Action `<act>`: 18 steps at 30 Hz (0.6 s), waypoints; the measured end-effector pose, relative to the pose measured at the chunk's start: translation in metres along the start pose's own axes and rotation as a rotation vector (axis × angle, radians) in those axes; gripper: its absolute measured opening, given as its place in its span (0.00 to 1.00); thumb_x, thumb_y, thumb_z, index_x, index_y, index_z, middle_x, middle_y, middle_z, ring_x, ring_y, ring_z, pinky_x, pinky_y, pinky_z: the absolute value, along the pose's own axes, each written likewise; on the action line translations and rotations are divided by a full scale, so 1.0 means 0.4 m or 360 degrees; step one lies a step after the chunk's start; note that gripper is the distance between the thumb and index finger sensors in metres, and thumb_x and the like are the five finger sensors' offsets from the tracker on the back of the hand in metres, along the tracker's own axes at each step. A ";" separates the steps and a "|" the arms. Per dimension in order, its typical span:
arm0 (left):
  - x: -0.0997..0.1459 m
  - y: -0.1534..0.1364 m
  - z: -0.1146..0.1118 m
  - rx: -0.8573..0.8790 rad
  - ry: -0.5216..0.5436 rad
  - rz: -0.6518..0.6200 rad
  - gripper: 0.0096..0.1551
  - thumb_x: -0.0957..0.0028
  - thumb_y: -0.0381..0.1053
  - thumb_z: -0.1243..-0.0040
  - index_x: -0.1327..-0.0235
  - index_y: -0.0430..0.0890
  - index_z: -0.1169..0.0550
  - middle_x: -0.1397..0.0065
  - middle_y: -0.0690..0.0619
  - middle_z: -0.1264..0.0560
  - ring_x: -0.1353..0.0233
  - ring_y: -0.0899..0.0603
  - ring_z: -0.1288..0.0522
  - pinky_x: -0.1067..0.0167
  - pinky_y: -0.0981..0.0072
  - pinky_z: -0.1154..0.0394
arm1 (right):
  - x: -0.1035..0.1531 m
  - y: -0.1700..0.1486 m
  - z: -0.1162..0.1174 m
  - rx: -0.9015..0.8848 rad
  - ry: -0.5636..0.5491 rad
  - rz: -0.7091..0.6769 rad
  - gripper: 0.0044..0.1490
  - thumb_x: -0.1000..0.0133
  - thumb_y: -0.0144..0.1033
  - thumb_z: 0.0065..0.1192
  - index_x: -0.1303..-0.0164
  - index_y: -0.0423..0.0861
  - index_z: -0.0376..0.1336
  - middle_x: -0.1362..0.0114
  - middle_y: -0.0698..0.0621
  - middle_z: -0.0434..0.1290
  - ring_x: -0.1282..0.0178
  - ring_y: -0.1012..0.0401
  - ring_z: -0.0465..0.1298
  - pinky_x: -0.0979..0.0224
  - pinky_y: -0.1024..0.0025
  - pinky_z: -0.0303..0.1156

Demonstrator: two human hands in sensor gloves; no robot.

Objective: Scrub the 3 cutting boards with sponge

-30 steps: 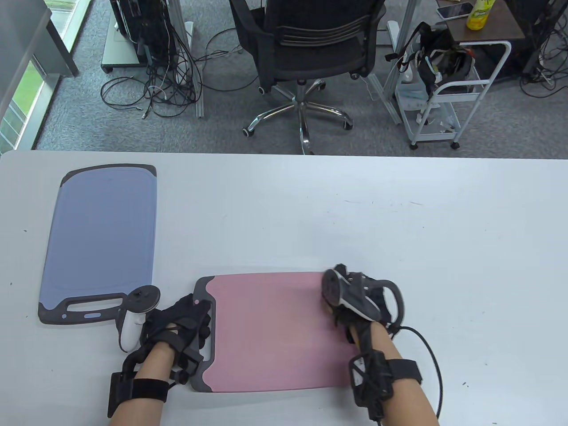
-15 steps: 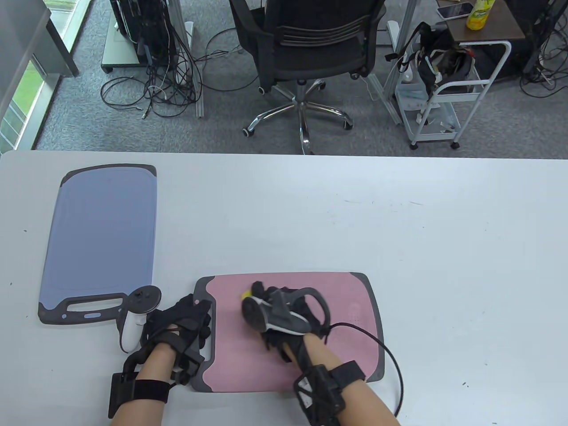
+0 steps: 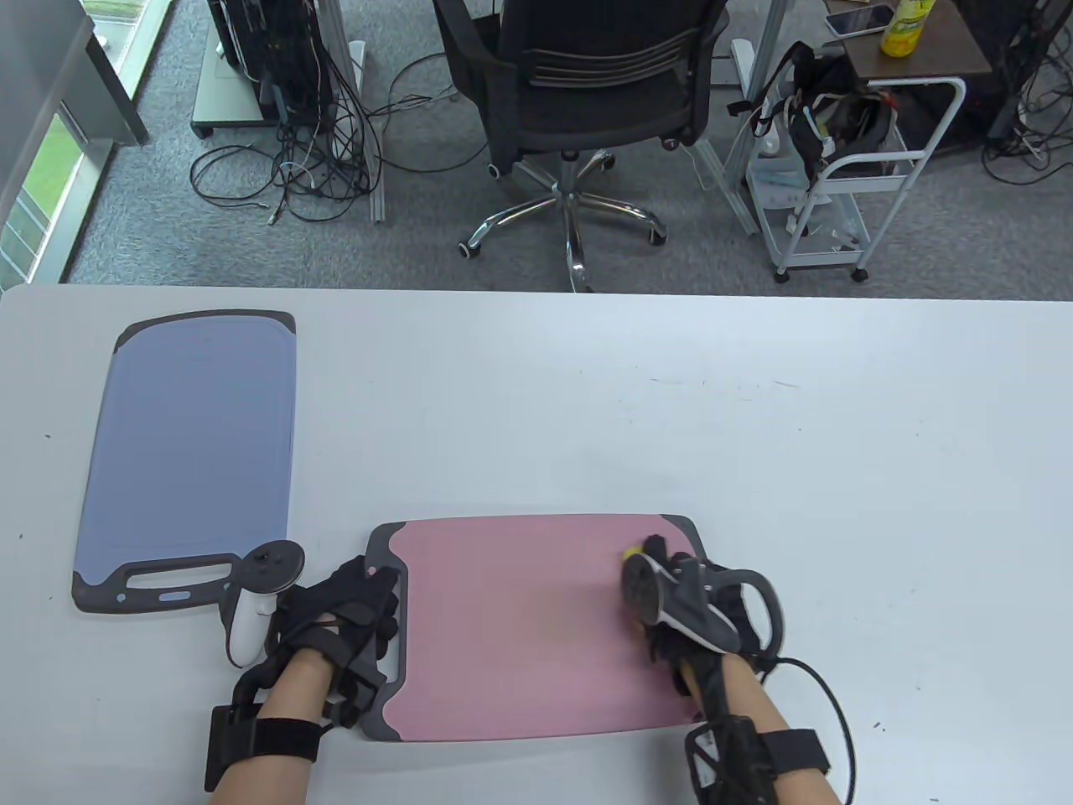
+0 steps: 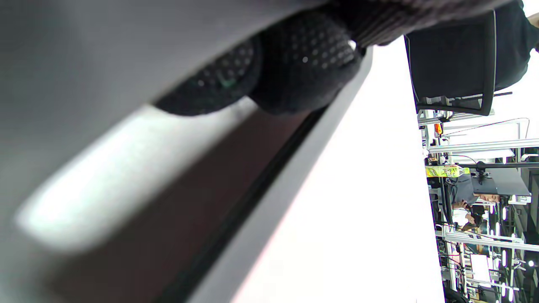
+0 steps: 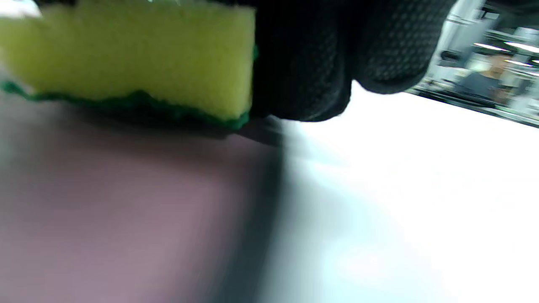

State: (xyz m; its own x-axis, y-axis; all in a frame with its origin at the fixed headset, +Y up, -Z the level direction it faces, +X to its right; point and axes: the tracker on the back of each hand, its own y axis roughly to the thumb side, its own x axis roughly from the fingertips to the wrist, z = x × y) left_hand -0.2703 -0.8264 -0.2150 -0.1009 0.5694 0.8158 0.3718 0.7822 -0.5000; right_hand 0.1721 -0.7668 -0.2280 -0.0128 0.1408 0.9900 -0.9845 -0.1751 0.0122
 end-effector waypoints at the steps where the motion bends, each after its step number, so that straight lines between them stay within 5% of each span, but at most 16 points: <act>1: 0.000 0.000 0.000 -0.0001 0.0000 0.0000 0.33 0.39 0.63 0.43 0.31 0.42 0.29 0.47 0.56 0.19 0.62 0.59 0.13 0.63 0.68 0.11 | 0.003 -0.023 0.005 -0.0008 0.0018 0.0040 0.45 0.48 0.60 0.58 0.25 0.46 0.59 0.44 0.46 0.76 0.51 0.55 0.78 0.41 0.53 0.74; 5: 0.000 0.000 0.000 -0.0001 0.0000 0.0002 0.33 0.39 0.63 0.43 0.31 0.42 0.29 0.47 0.56 0.19 0.62 0.59 0.13 0.63 0.68 0.11 | 0.004 0.084 -0.021 -0.0095 -0.0017 -0.0174 0.46 0.48 0.60 0.57 0.26 0.42 0.60 0.45 0.44 0.76 0.52 0.55 0.79 0.42 0.53 0.74; 12: 0.000 -0.001 0.000 0.0024 -0.0011 0.0007 0.33 0.39 0.63 0.43 0.32 0.42 0.29 0.47 0.56 0.19 0.62 0.58 0.12 0.63 0.67 0.11 | 0.112 0.593 -0.121 -0.0145 -0.0155 -0.1031 0.46 0.48 0.61 0.55 0.24 0.44 0.58 0.43 0.45 0.74 0.50 0.56 0.77 0.40 0.53 0.73; 15: 0.000 -0.001 0.000 0.0036 -0.0017 0.0009 0.33 0.40 0.62 0.43 0.32 0.42 0.29 0.47 0.55 0.19 0.62 0.58 0.12 0.63 0.67 0.10 | 0.132 0.642 -0.124 -0.0017 -0.0248 -0.1061 0.47 0.49 0.61 0.55 0.26 0.44 0.59 0.45 0.47 0.75 0.51 0.56 0.78 0.40 0.54 0.74; 18: 0.001 -0.001 0.000 0.0043 -0.0027 0.0008 0.33 0.39 0.62 0.43 0.31 0.42 0.29 0.47 0.55 0.19 0.62 0.58 0.12 0.62 0.66 0.11 | 0.104 0.550 -0.110 -0.0056 -0.0235 -0.0948 0.45 0.49 0.61 0.56 0.25 0.47 0.59 0.44 0.47 0.75 0.52 0.57 0.78 0.41 0.54 0.74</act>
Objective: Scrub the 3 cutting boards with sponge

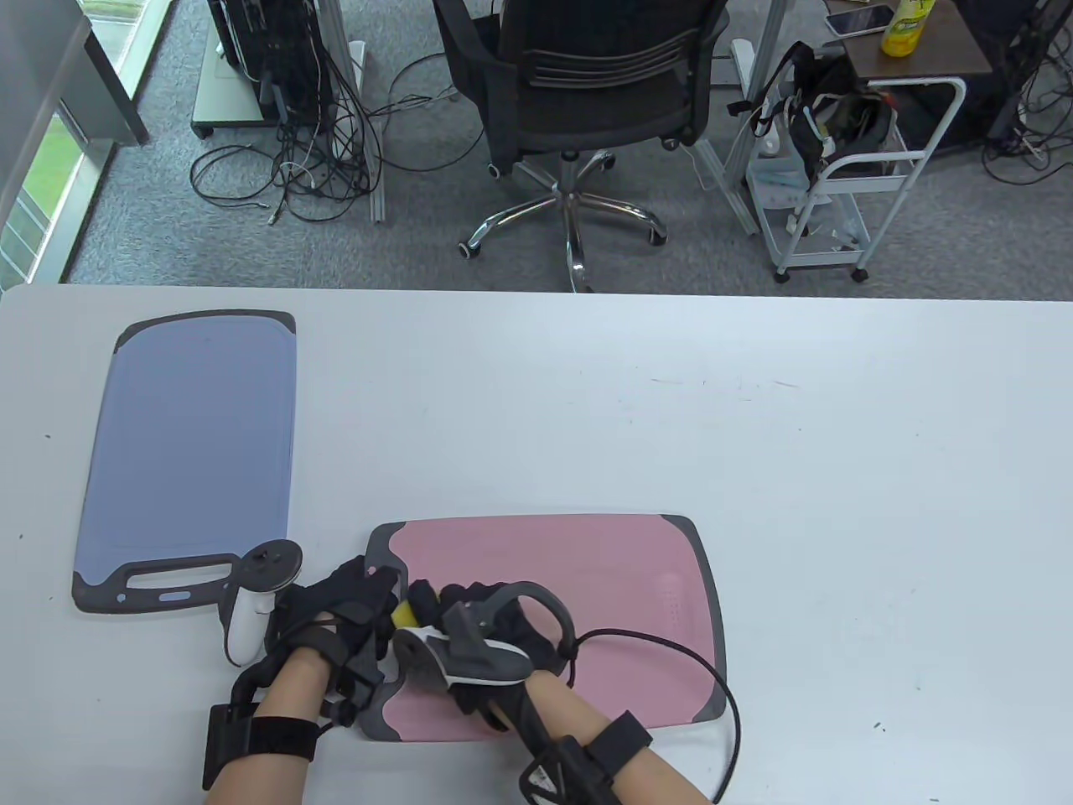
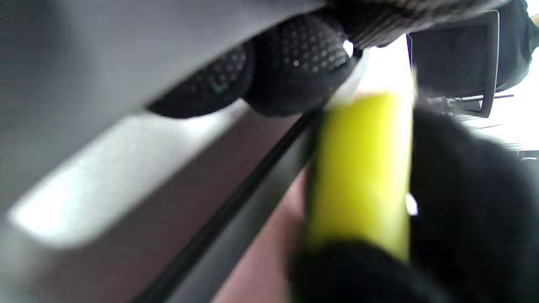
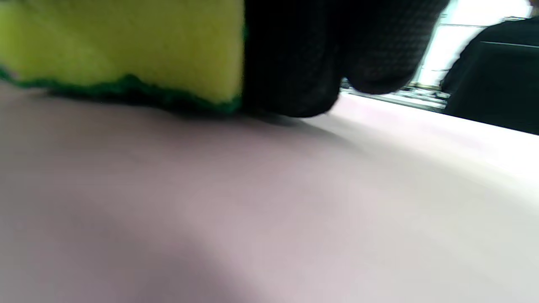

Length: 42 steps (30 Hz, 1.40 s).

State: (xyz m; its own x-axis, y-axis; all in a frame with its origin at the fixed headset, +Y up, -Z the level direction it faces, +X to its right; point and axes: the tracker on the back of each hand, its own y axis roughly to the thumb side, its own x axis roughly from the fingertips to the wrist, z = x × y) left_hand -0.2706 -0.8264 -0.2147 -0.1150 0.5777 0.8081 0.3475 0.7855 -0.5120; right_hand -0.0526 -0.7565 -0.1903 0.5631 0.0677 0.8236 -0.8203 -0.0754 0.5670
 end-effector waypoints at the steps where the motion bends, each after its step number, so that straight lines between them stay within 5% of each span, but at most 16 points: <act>1: -0.001 0.000 0.001 -0.0004 0.0006 0.0000 0.33 0.40 0.62 0.43 0.31 0.42 0.29 0.47 0.55 0.19 0.62 0.58 0.12 0.63 0.67 0.10 | 0.025 -0.061 0.009 -0.0011 0.0047 0.0092 0.45 0.49 0.61 0.56 0.25 0.47 0.58 0.44 0.47 0.75 0.52 0.56 0.78 0.41 0.54 0.74; 7: -0.002 0.000 0.001 -0.0019 0.0028 0.0003 0.33 0.40 0.63 0.43 0.32 0.42 0.29 0.47 0.56 0.19 0.62 0.58 0.12 0.63 0.67 0.10 | 0.245 -0.449 0.077 0.0054 0.0234 0.0788 0.45 0.48 0.60 0.57 0.25 0.46 0.59 0.43 0.46 0.76 0.51 0.55 0.79 0.41 0.53 0.74; 10: -0.003 0.000 0.001 -0.0022 0.0029 0.0004 0.33 0.39 0.63 0.43 0.32 0.42 0.29 0.48 0.56 0.19 0.62 0.58 0.12 0.63 0.67 0.10 | 0.300 -0.532 0.096 -0.0043 0.0248 0.0982 0.45 0.47 0.60 0.57 0.25 0.45 0.59 0.43 0.45 0.75 0.51 0.55 0.78 0.42 0.53 0.74; 12: -0.003 0.000 0.001 -0.0023 0.0028 0.0005 0.33 0.39 0.63 0.43 0.32 0.42 0.28 0.48 0.56 0.19 0.62 0.58 0.12 0.64 0.67 0.10 | 0.276 -0.503 0.090 -0.0119 0.0234 0.0955 0.46 0.47 0.57 0.59 0.26 0.40 0.59 0.44 0.41 0.75 0.51 0.53 0.78 0.42 0.51 0.73; 14: -0.003 0.000 0.001 -0.0023 0.0029 0.0005 0.33 0.39 0.63 0.43 0.32 0.42 0.29 0.48 0.56 0.19 0.62 0.59 0.12 0.63 0.67 0.10 | 0.211 -0.419 0.073 -0.0045 0.0235 0.0679 0.46 0.47 0.59 0.56 0.25 0.41 0.58 0.44 0.44 0.75 0.51 0.55 0.78 0.42 0.53 0.74; 20: -0.004 -0.001 0.002 0.0005 0.0005 0.0005 0.33 0.40 0.62 0.42 0.32 0.42 0.29 0.47 0.55 0.19 0.62 0.58 0.12 0.63 0.67 0.10 | 0.018 0.035 0.000 0.0032 0.0030 -0.0140 0.47 0.48 0.61 0.55 0.25 0.44 0.58 0.44 0.46 0.75 0.51 0.56 0.78 0.40 0.54 0.74; 23: -0.002 -0.002 0.002 0.0007 0.0013 0.0006 0.33 0.40 0.62 0.42 0.32 0.42 0.29 0.47 0.55 0.19 0.63 0.58 0.12 0.63 0.66 0.10 | -0.006 0.137 -0.011 0.0086 -0.0058 -0.0261 0.47 0.49 0.62 0.56 0.27 0.43 0.60 0.46 0.46 0.76 0.53 0.56 0.79 0.41 0.54 0.74; 28: -0.002 -0.003 0.001 0.0002 0.0019 0.0004 0.33 0.40 0.62 0.42 0.31 0.43 0.29 0.47 0.56 0.19 0.62 0.58 0.12 0.63 0.67 0.10 | 0.054 -0.056 0.014 0.0047 0.0068 0.0025 0.46 0.49 0.62 0.56 0.25 0.47 0.58 0.44 0.47 0.75 0.51 0.57 0.78 0.41 0.54 0.74; 34: -0.001 -0.002 0.000 -0.0022 0.0037 0.0002 0.33 0.39 0.63 0.43 0.31 0.43 0.29 0.47 0.56 0.19 0.62 0.59 0.12 0.63 0.68 0.10 | 0.285 -0.447 0.088 0.0011 0.0204 0.0734 0.45 0.48 0.60 0.57 0.25 0.45 0.58 0.44 0.45 0.76 0.52 0.55 0.79 0.42 0.53 0.74; 36: -0.002 -0.002 0.000 -0.0027 0.0040 0.0003 0.33 0.39 0.63 0.43 0.31 0.43 0.29 0.47 0.56 0.19 0.62 0.59 0.12 0.63 0.68 0.10 | 0.329 -0.507 0.097 -0.0015 0.0174 0.0883 0.45 0.48 0.60 0.57 0.25 0.45 0.59 0.44 0.46 0.75 0.52 0.56 0.78 0.42 0.53 0.74; 40: -0.002 -0.003 0.001 -0.0025 0.0037 0.0009 0.33 0.39 0.63 0.43 0.32 0.43 0.28 0.48 0.56 0.19 0.62 0.59 0.12 0.63 0.68 0.10 | 0.271 -0.433 0.085 -0.0015 0.0164 0.0693 0.46 0.47 0.59 0.58 0.26 0.41 0.60 0.45 0.44 0.75 0.53 0.55 0.78 0.42 0.53 0.74; 42: -0.001 -0.003 0.000 -0.0032 0.0042 0.0007 0.33 0.39 0.63 0.43 0.32 0.43 0.28 0.48 0.56 0.19 0.63 0.59 0.12 0.64 0.68 0.10 | 0.185 -0.297 0.060 -0.0052 0.0087 0.0464 0.46 0.47 0.59 0.57 0.26 0.41 0.59 0.45 0.44 0.75 0.53 0.56 0.78 0.42 0.53 0.74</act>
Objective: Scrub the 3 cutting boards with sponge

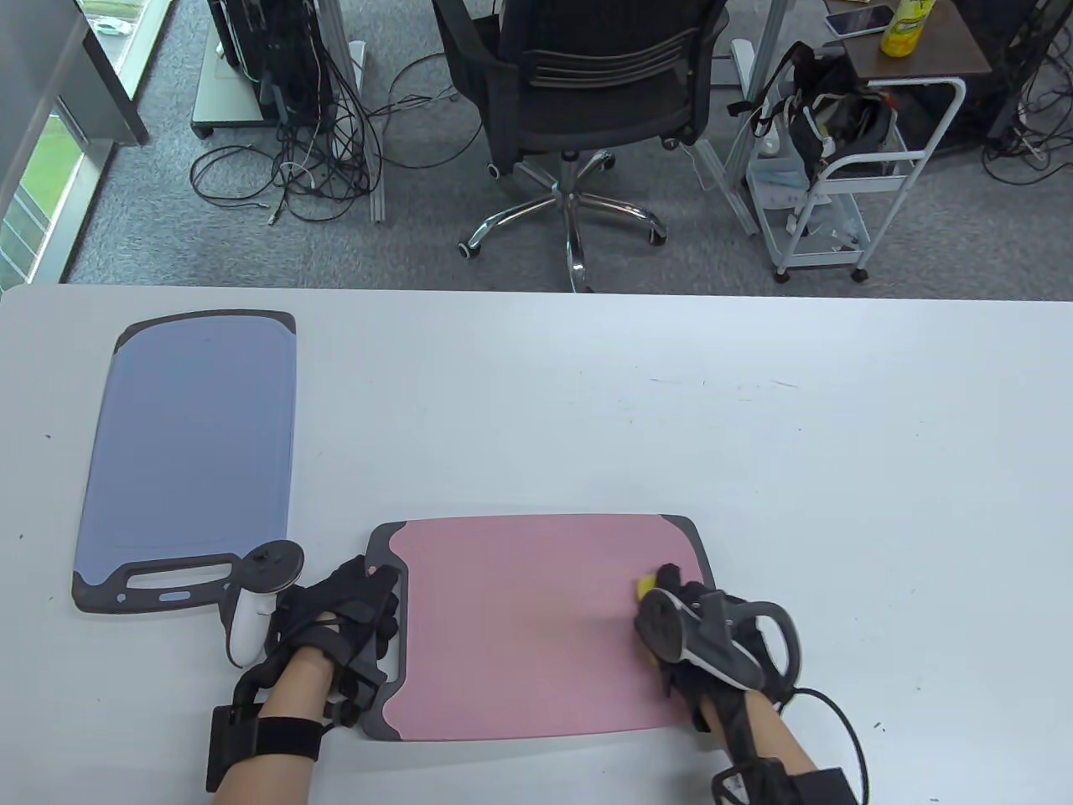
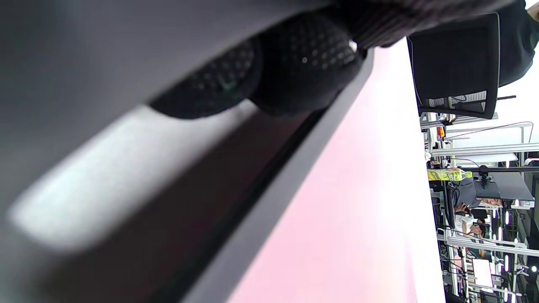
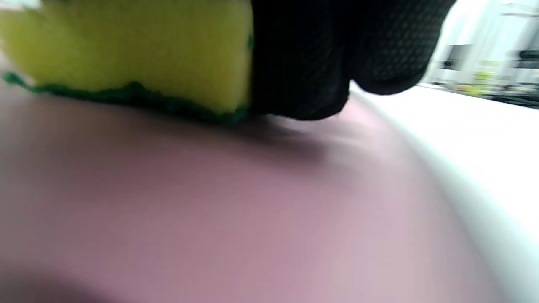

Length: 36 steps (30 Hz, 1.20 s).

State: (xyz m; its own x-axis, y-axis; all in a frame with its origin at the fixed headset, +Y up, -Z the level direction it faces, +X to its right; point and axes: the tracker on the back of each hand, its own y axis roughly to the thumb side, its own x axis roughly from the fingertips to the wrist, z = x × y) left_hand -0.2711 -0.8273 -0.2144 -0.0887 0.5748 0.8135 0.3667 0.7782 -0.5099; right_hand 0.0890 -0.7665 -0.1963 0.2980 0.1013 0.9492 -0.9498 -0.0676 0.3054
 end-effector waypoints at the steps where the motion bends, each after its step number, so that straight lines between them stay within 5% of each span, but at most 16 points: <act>1: -0.001 0.000 0.000 0.0002 -0.0002 -0.0002 0.33 0.39 0.63 0.43 0.32 0.43 0.29 0.48 0.56 0.19 0.63 0.59 0.12 0.63 0.68 0.10 | -0.014 0.060 -0.010 -0.0002 -0.0034 -0.0112 0.46 0.48 0.60 0.57 0.26 0.42 0.59 0.46 0.44 0.75 0.53 0.56 0.78 0.42 0.53 0.74; 5: -0.001 -0.002 0.002 0.0027 -0.0021 0.0000 0.33 0.40 0.63 0.42 0.32 0.43 0.28 0.47 0.56 0.18 0.62 0.58 0.12 0.63 0.68 0.10 | -0.045 0.388 -0.050 0.0118 -0.0095 -0.0650 0.47 0.48 0.62 0.55 0.25 0.43 0.58 0.45 0.46 0.75 0.52 0.57 0.78 0.41 0.55 0.74; 9: -0.003 -0.006 0.007 0.0078 -0.0068 0.0008 0.33 0.40 0.62 0.42 0.31 0.43 0.29 0.47 0.55 0.18 0.62 0.57 0.12 0.62 0.65 0.10 | -0.038 0.464 -0.060 0.0167 -0.0104 -0.0711 0.47 0.49 0.62 0.55 0.26 0.45 0.58 0.45 0.48 0.75 0.52 0.58 0.78 0.41 0.55 0.75; 12: -0.001 -0.005 0.005 0.0046 -0.0031 0.0005 0.33 0.40 0.62 0.41 0.31 0.43 0.28 0.47 0.55 0.18 0.62 0.57 0.12 0.63 0.66 0.10 | -0.035 0.331 -0.043 0.0156 -0.0085 -0.0534 0.46 0.49 0.61 0.56 0.25 0.46 0.58 0.44 0.47 0.75 0.53 0.57 0.79 0.42 0.55 0.75; 19: 0.000 -0.002 0.000 0.0005 0.0005 0.0005 0.32 0.40 0.63 0.42 0.32 0.43 0.28 0.48 0.56 0.18 0.63 0.59 0.12 0.64 0.68 0.10 | 0.065 -0.184 0.035 0.0096 0.0082 0.0300 0.45 0.48 0.61 0.56 0.25 0.45 0.59 0.44 0.46 0.75 0.53 0.56 0.78 0.42 0.54 0.74; 22: 0.000 -0.001 0.000 -0.0007 0.0006 0.0000 0.32 0.40 0.63 0.43 0.32 0.43 0.29 0.48 0.56 0.19 0.63 0.59 0.12 0.64 0.68 0.10 | 0.080 -0.246 0.041 0.0017 0.0106 0.0432 0.45 0.47 0.59 0.57 0.25 0.44 0.58 0.44 0.44 0.75 0.53 0.55 0.79 0.42 0.53 0.74; 26: 0.000 -0.002 0.000 -0.0006 0.0005 0.0000 0.32 0.40 0.63 0.43 0.32 0.43 0.28 0.48 0.56 0.18 0.63 0.59 0.12 0.64 0.68 0.10 | 0.029 -0.076 0.018 0.0059 0.0054 0.0068 0.46 0.47 0.59 0.56 0.26 0.41 0.58 0.45 0.44 0.75 0.53 0.56 0.79 0.43 0.54 0.75; 32: -0.001 -0.004 0.004 0.0033 -0.0024 -0.0001 0.32 0.40 0.62 0.42 0.32 0.43 0.28 0.48 0.55 0.18 0.63 0.58 0.12 0.63 0.67 0.10 | -0.026 0.384 -0.044 0.0123 -0.0094 -0.0675 0.47 0.48 0.61 0.55 0.25 0.43 0.58 0.46 0.46 0.75 0.53 0.58 0.78 0.42 0.55 0.75; 34: 0.000 -0.004 0.004 0.0026 -0.0005 0.0001 0.32 0.40 0.62 0.42 0.32 0.43 0.28 0.48 0.55 0.18 0.63 0.58 0.12 0.64 0.67 0.10 | -0.022 0.466 -0.050 0.0119 -0.0144 -0.0790 0.47 0.49 0.62 0.55 0.26 0.43 0.59 0.47 0.46 0.75 0.54 0.58 0.78 0.42 0.55 0.75; 36: -0.001 -0.005 0.005 0.0037 -0.0024 0.0003 0.32 0.40 0.62 0.42 0.32 0.43 0.28 0.48 0.55 0.18 0.63 0.58 0.12 0.63 0.67 0.10 | -0.020 0.461 -0.052 0.0199 -0.0132 -0.0773 0.47 0.49 0.62 0.54 0.26 0.45 0.58 0.46 0.48 0.75 0.53 0.58 0.78 0.42 0.55 0.75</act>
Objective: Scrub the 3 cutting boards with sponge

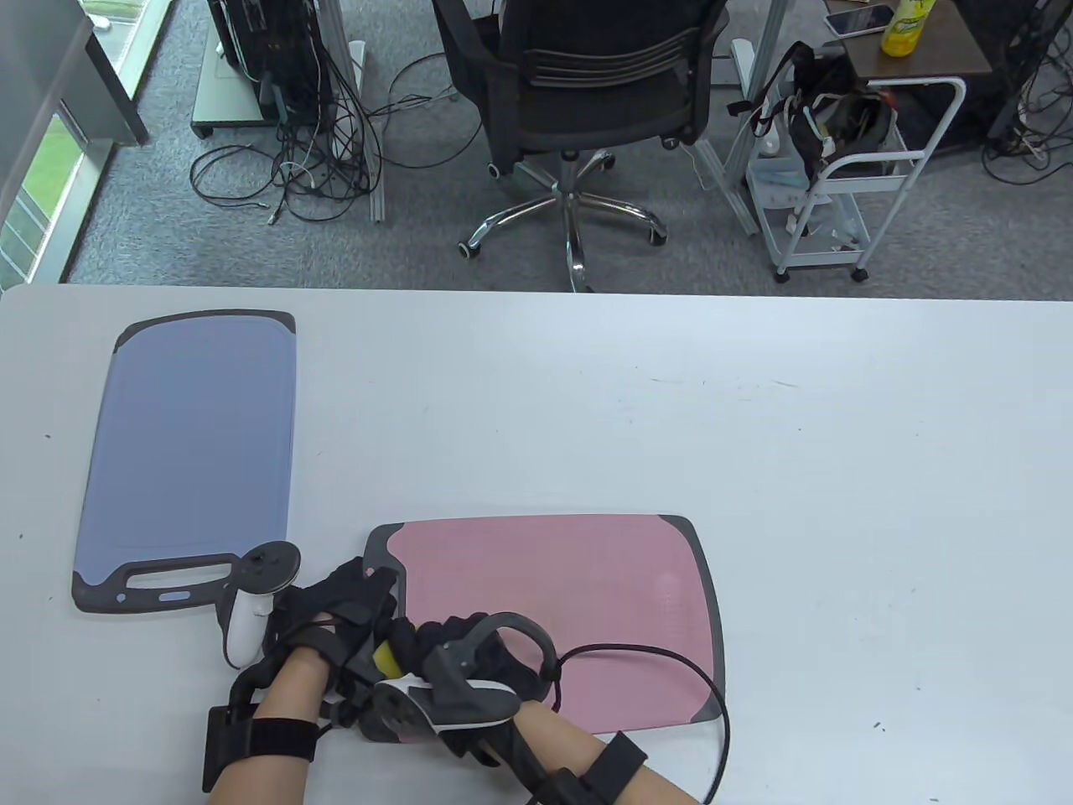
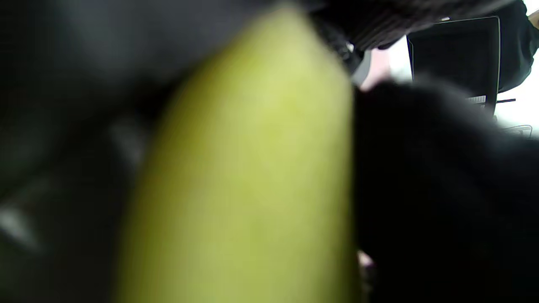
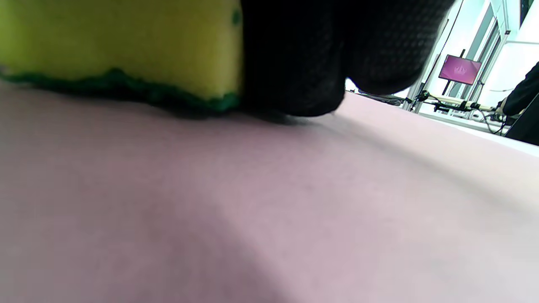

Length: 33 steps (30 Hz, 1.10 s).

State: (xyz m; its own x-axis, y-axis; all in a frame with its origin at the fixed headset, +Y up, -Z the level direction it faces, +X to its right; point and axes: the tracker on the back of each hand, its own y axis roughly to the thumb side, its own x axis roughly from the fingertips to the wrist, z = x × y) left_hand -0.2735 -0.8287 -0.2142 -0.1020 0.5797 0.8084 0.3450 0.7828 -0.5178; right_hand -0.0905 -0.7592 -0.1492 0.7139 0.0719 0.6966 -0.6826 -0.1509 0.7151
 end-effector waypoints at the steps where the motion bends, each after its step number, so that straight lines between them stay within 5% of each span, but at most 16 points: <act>1: 0.000 0.000 0.000 0.0002 -0.0002 0.0000 0.32 0.40 0.62 0.42 0.31 0.43 0.28 0.47 0.55 0.18 0.63 0.58 0.12 0.63 0.67 0.10 | 0.008 -0.015 0.003 -0.0011 0.0003 0.0007 0.46 0.49 0.63 0.53 0.25 0.48 0.57 0.44 0.49 0.74 0.52 0.59 0.78 0.41 0.56 0.75; 4: 0.001 0.001 -0.001 0.0002 -0.0001 0.0002 0.32 0.40 0.62 0.42 0.31 0.43 0.28 0.47 0.55 0.18 0.62 0.58 0.12 0.63 0.67 0.10 | 0.092 -0.145 0.039 -0.0053 0.0050 0.0235 0.46 0.49 0.62 0.55 0.25 0.47 0.57 0.45 0.47 0.74 0.53 0.58 0.78 0.42 0.55 0.75; 8: 0.009 -0.002 -0.006 -0.0027 0.0032 -0.0006 0.33 0.40 0.63 0.43 0.31 0.44 0.29 0.47 0.56 0.18 0.62 0.59 0.12 0.63 0.68 0.10 | 0.300 -0.376 0.104 -0.0086 0.0176 0.0691 0.46 0.49 0.61 0.56 0.25 0.47 0.57 0.44 0.47 0.75 0.53 0.57 0.78 0.42 0.54 0.75; 11: 0.011 -0.002 -0.007 -0.0028 0.0040 -0.0005 0.33 0.40 0.63 0.43 0.30 0.44 0.29 0.47 0.56 0.19 0.62 0.59 0.12 0.63 0.68 0.10 | 0.451 -0.510 0.147 -0.0174 0.0264 0.1042 0.46 0.48 0.60 0.56 0.24 0.46 0.57 0.44 0.46 0.74 0.52 0.56 0.78 0.42 0.53 0.74; 13: 0.008 0.000 -0.006 -0.0035 0.0037 -0.0002 0.33 0.40 0.63 0.43 0.31 0.44 0.29 0.48 0.56 0.18 0.63 0.59 0.12 0.64 0.68 0.10 | 0.497 -0.551 0.161 -0.0189 0.0278 0.1183 0.46 0.48 0.59 0.57 0.24 0.44 0.58 0.44 0.44 0.75 0.52 0.54 0.79 0.42 0.52 0.74; 16: 0.007 0.000 -0.005 -0.0040 0.0036 0.0002 0.33 0.40 0.63 0.43 0.31 0.44 0.29 0.48 0.56 0.18 0.63 0.59 0.12 0.64 0.68 0.10 | 0.454 -0.513 0.149 -0.0169 0.0238 0.1082 0.46 0.48 0.58 0.57 0.26 0.40 0.59 0.45 0.43 0.76 0.53 0.54 0.79 0.42 0.52 0.74; 18: 0.006 0.000 -0.005 -0.0030 0.0027 0.0002 0.33 0.40 0.63 0.42 0.31 0.44 0.29 0.48 0.56 0.18 0.63 0.59 0.12 0.64 0.68 0.10 | 0.364 -0.431 0.122 -0.0062 0.0194 0.0814 0.46 0.47 0.59 0.56 0.26 0.42 0.59 0.45 0.45 0.75 0.53 0.56 0.79 0.42 0.54 0.75; 23: 0.005 0.000 -0.003 -0.0024 0.0023 0.0006 0.32 0.40 0.63 0.42 0.32 0.44 0.28 0.48 0.56 0.18 0.63 0.59 0.11 0.64 0.68 0.10 | 0.113 -0.125 0.039 -0.0101 0.0043 0.0173 0.47 0.48 0.61 0.56 0.26 0.41 0.59 0.47 0.45 0.75 0.54 0.57 0.78 0.42 0.54 0.74; 25: 0.004 -0.001 -0.002 -0.0005 0.0002 0.0006 0.32 0.40 0.63 0.42 0.31 0.43 0.29 0.48 0.55 0.18 0.63 0.58 0.11 0.64 0.67 0.10 | 0.061 -0.036 0.017 -0.0082 -0.0004 0.0003 0.47 0.48 0.62 0.55 0.26 0.42 0.58 0.47 0.46 0.75 0.54 0.58 0.78 0.42 0.55 0.75; 28: 0.005 0.000 -0.003 -0.0004 0.0005 0.0007 0.32 0.40 0.63 0.42 0.31 0.43 0.29 0.48 0.55 0.18 0.63 0.58 0.11 0.64 0.67 0.10 | 0.032 0.017 0.005 -0.0036 -0.0019 -0.0054 0.47 0.49 0.61 0.55 0.27 0.43 0.59 0.47 0.47 0.75 0.54 0.58 0.79 0.42 0.55 0.75; 33: 0.010 0.004 -0.008 -0.0051 0.0046 -0.0008 0.33 0.40 0.63 0.42 0.31 0.44 0.29 0.49 0.56 0.18 0.63 0.59 0.12 0.65 0.68 0.10 | 0.151 -0.149 0.046 -0.0024 0.0090 0.0222 0.46 0.49 0.62 0.55 0.25 0.46 0.57 0.45 0.47 0.74 0.53 0.58 0.78 0.42 0.55 0.75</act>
State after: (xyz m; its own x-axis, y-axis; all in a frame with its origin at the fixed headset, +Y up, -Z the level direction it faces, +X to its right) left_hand -0.2703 -0.8259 -0.2110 -0.0768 0.5687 0.8189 0.3746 0.7777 -0.5049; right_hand -0.0040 -0.7641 -0.1509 0.6020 0.1068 0.7913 -0.7772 -0.1486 0.6114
